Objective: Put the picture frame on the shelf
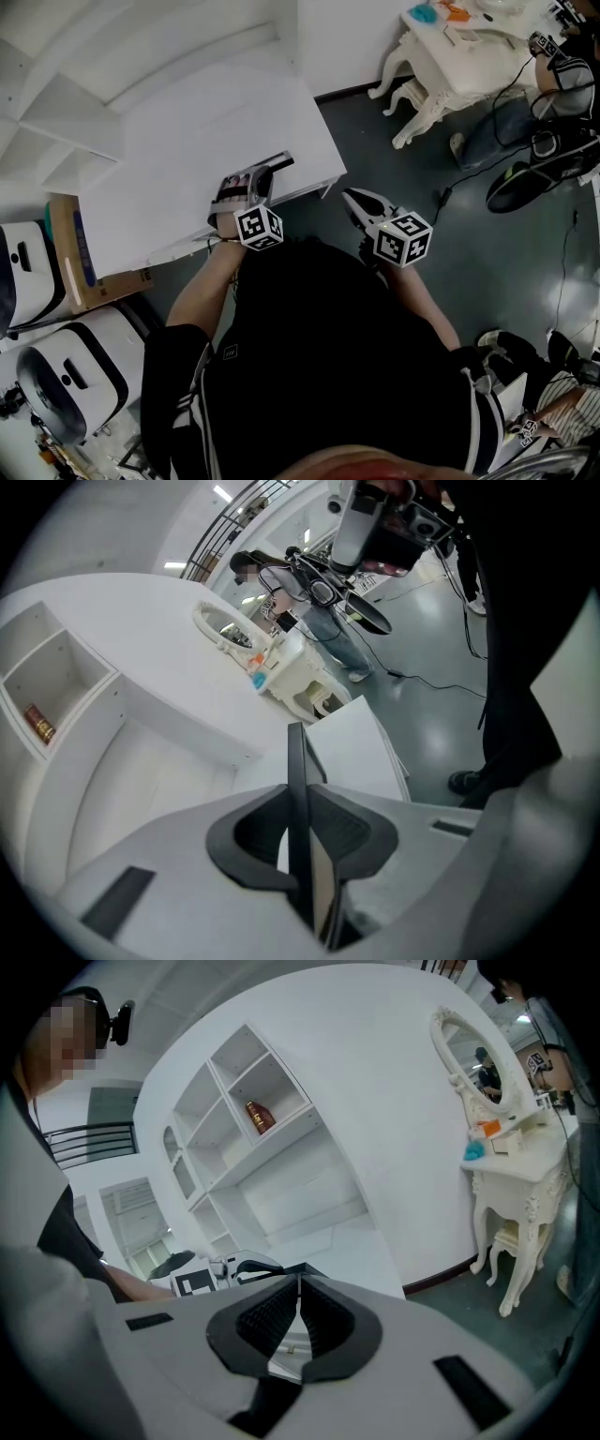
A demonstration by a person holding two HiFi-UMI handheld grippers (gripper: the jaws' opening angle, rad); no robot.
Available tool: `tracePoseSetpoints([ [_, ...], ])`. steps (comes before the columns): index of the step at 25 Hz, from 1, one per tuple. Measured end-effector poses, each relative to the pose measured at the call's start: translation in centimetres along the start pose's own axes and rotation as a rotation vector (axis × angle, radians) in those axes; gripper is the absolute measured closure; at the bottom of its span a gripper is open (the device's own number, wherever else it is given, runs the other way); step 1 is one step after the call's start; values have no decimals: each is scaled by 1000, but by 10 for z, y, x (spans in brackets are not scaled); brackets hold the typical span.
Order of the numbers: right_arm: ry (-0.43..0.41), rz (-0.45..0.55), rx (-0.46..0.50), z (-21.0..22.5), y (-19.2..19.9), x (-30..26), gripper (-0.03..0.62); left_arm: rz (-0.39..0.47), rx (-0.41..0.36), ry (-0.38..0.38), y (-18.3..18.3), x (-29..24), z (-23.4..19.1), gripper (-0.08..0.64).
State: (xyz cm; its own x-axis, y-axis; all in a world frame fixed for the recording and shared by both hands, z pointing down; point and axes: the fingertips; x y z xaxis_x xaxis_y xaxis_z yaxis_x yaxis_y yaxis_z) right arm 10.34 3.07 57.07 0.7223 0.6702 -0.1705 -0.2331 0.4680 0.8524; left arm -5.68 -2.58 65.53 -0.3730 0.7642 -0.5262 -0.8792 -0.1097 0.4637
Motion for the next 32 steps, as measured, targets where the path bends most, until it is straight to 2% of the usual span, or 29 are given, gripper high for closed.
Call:
tracePoseSetpoints([
  [5,-3,14,-12,1,-1,0,571,6,-8,-21,-8,5,-15,486],
  [10,-18,-4,-14,-3,2,-7,571,-9,-13,5,-1,-4,-6,486],
  [16,4,-13,-33,6,0,-11,571,7,2,33,-4,-3,-3,486],
  [21,5,-25,-45,10,4,-14,570,4,65,104,-5,-5,-1,486],
  [25,1,-27,-53,11,6,-15,571,3,87,134,-7,-6,0,486],
  [28,10,-20,-61,13,6,-15,570,7,144,163,-7,-8,3,486],
  [32,20,-14,-67,16,8,-15,571,-22,175,203,2,-14,11,486],
])
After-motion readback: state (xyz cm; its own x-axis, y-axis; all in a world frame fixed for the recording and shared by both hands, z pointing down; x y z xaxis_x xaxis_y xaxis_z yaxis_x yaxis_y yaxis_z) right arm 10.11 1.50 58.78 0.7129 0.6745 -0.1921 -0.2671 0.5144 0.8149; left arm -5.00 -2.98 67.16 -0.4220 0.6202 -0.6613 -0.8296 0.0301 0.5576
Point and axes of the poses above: the fingertips, and each gripper's own axes: x backward along the fingers, z to its right, y out of its underside, and after that the axes turned 12 degrees about z, right-handed
